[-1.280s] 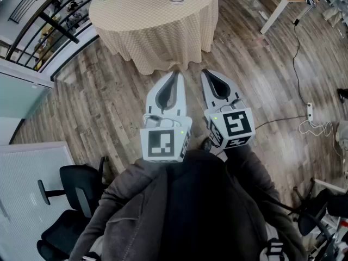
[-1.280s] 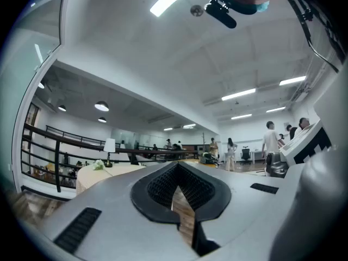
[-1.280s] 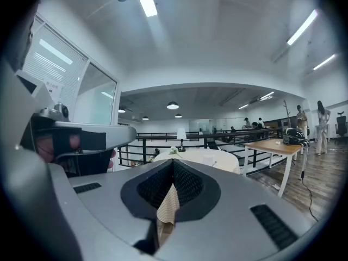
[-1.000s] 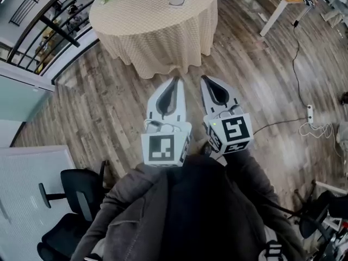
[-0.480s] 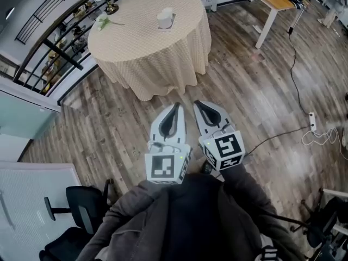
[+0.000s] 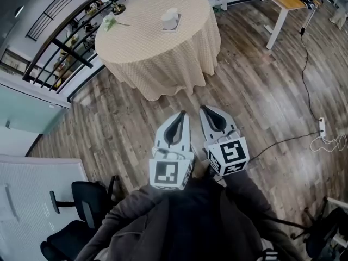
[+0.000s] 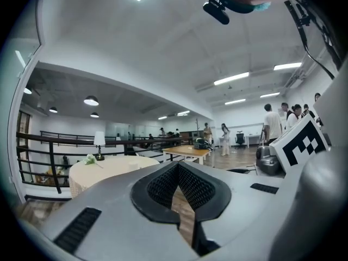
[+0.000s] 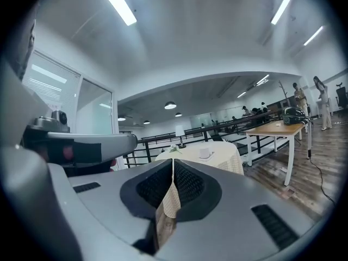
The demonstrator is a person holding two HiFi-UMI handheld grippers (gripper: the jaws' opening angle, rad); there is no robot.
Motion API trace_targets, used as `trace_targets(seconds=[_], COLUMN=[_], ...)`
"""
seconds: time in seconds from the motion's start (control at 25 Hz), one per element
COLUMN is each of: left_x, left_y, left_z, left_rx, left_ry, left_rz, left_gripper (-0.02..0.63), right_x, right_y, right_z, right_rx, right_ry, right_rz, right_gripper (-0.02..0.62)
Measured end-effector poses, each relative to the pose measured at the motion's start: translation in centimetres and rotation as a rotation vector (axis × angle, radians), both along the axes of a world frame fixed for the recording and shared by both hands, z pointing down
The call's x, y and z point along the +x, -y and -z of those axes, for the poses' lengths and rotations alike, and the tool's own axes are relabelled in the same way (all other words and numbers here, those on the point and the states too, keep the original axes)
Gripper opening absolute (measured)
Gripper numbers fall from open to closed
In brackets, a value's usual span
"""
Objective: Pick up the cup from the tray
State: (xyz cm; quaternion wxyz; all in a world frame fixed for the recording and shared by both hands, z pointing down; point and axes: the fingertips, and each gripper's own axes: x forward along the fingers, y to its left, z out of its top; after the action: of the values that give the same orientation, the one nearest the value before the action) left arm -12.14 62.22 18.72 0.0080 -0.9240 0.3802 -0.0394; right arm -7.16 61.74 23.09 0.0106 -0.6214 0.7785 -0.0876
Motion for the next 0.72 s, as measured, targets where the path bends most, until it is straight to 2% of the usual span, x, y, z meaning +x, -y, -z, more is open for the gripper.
trace_targets(seconds=[0.32, 0.52, 0.72], left_x=[-0.1, 0.0, -1.8], left_y=[5.8, 11.5, 17.6], left_z=[-1.7, -1.2, -0.2], left_rx=[-0.062, -0.043, -0.027], left_ry=[-0.073, -0.077, -0.110], left_rz=[0.036, 0.022, 0.039], left_gripper=[0.005, 0.005, 0.005], right_x=[0.6, 0.7, -1.2], right_y=[4.4, 10.3, 16.4], right_z=[-1.2, -0.5, 0.7], right_rx=[-0.033, -0.040, -0.029], right_ry=[-0.019, -0.037, -0.054], right_rz=[0.007, 0.012, 0.032], right_gripper=[0.008, 0.008, 0.008])
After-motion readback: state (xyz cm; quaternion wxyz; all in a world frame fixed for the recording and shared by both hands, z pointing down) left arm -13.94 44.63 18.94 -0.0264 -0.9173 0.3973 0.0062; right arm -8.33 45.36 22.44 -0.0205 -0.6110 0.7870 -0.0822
